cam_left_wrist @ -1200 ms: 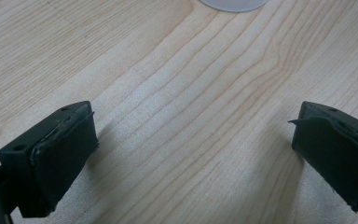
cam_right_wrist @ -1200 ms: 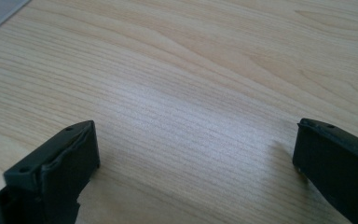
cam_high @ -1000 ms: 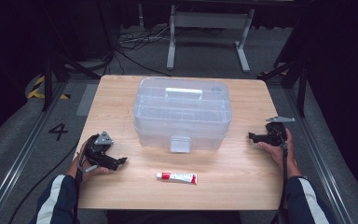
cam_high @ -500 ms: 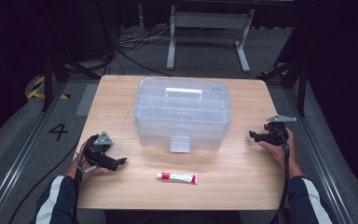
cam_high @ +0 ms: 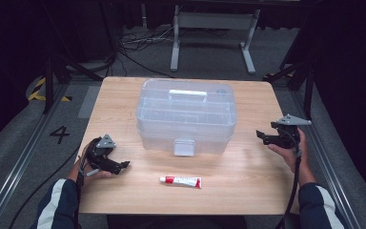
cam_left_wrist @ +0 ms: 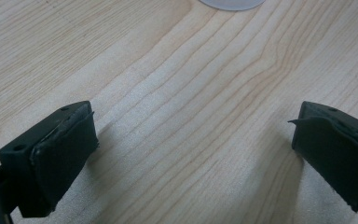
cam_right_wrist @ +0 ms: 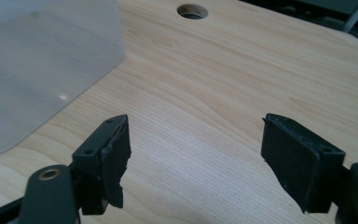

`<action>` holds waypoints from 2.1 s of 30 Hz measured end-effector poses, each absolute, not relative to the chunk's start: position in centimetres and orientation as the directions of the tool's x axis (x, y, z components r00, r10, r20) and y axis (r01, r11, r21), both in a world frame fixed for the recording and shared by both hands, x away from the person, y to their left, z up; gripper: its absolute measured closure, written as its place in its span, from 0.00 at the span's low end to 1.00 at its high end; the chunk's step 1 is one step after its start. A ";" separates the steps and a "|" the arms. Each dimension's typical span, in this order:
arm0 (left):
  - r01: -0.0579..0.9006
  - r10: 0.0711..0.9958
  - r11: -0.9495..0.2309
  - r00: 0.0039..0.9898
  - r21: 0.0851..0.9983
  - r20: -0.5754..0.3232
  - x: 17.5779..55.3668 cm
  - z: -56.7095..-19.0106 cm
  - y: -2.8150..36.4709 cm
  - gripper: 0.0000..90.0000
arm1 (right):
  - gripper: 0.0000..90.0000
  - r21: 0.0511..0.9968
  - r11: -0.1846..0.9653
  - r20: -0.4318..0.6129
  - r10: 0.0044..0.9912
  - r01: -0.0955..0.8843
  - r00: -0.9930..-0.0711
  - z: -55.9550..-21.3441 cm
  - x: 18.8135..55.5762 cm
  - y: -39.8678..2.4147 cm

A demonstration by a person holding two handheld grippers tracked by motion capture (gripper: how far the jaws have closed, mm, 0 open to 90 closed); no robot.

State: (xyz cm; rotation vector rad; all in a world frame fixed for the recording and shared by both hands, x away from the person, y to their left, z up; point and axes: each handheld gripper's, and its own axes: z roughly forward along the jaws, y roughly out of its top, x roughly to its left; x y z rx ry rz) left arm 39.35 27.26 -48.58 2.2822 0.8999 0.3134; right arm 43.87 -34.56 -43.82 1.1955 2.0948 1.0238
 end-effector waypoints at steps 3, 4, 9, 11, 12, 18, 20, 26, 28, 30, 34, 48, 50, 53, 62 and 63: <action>0.521 0.678 -0.548 0.735 0.654 -0.016 39.3 -48.6 27.3 0.00 | 0.28 0.821 0.343 -0.084 0.863 0.456 -0.498 -42.8 43.2 -34.1; 0.521 0.678 -0.548 0.735 0.654 -0.017 39.3 -48.6 27.3 0.00 | 0.28 0.825 0.343 -0.085 0.861 0.450 -0.501 -42.5 43.0 -34.0; 0.521 0.678 -0.548 0.735 0.654 -0.017 39.3 -48.6 27.3 0.00 | 0.31 0.839 0.366 -0.123 0.848 0.403 -0.515 -41.3 42.1 -33.4; 0.521 0.678 -0.548 0.735 0.654 -0.017 39.3 -48.6 27.3 0.00 | 0.32 0.849 0.369 -0.133 0.841 0.377 -0.525 -40.7 41.7 -33.1; 0.521 0.678 -0.548 0.735 0.654 -0.017 39.3 -48.6 27.3 0.00 | 0.32 0.852 0.371 -0.138 0.840 0.369 -0.525 -40.6 41.6 -33.0; 0.521 0.678 -0.549 0.735 0.654 -0.017 39.3 -48.6 27.3 0.00 | 0.32 0.851 0.389 -0.166 0.836 0.352 -0.523 -40.1 41.4 -32.2; 0.520 0.677 -0.549 0.736 0.654 -0.017 39.4 -48.6 27.3 0.00 | 0.31 0.845 0.387 -0.151 0.834 0.368 -0.531 -40.0 41.5 -32.0; 0.521 0.678 -0.548 0.734 0.654 -0.017 39.3 -48.6 27.3 0.00 | 0.31 0.852 0.368 -0.127 0.834 0.371 -0.536 -38.7 41.4 -31.7; 0.519 0.677 -0.549 0.736 0.655 -0.016 39.4 -48.6 27.3 0.00 | 0.32 0.851 0.371 -0.127 0.832 0.371 -0.540 -38.1 41.3 -31.5; 0.523 0.678 -0.548 0.735 0.653 -0.020 39.3 -48.6 27.3 0.00 | 0.32 0.853 0.372 -0.131 0.832 0.366 -0.540 -37.6 41.3 -31.2; 0.520 0.677 -0.549 0.736 0.654 -0.017 39.4 -48.6 27.3 0.00 | 0.32 0.862 0.378 -0.142 0.821 0.339 -0.552 -36.0 41.3 -30.6; 0.519 0.675 -0.549 0.737 0.656 -0.018 39.4 -48.6 27.3 0.00 | 0.35 0.871 0.402 -0.159 0.774 0.282 -0.613 -31.0 43.5 -27.8; 0.519 0.675 -0.549 0.737 0.656 -0.018 39.4 -48.6 27.3 0.00 | 0.35 0.877 0.394 -0.142 0.760 0.276 -0.634 -30.5 43.9 -27.1; 0.519 0.675 -0.548 0.737 0.656 -0.019 39.4 -48.6 27.3 0.00 | 0.35 0.877 0.401 -0.144 0.745 0.265 -0.652 -29.9 44.3 -26.0; 0.518 0.675 -0.549 0.738 0.656 -0.018 39.4 -48.6 27.3 0.00 | 0.37 0.859 0.450 -0.172 0.702 0.243 -0.691 -29.4 45.6 -22.2; 0.518 0.675 -0.550 0.738 0.655 -0.017 39.4 -48.6 27.3 0.00 | 0.37 0.856 0.454 -0.170 0.697 0.245 -0.696 -29.4 45.7 -22.0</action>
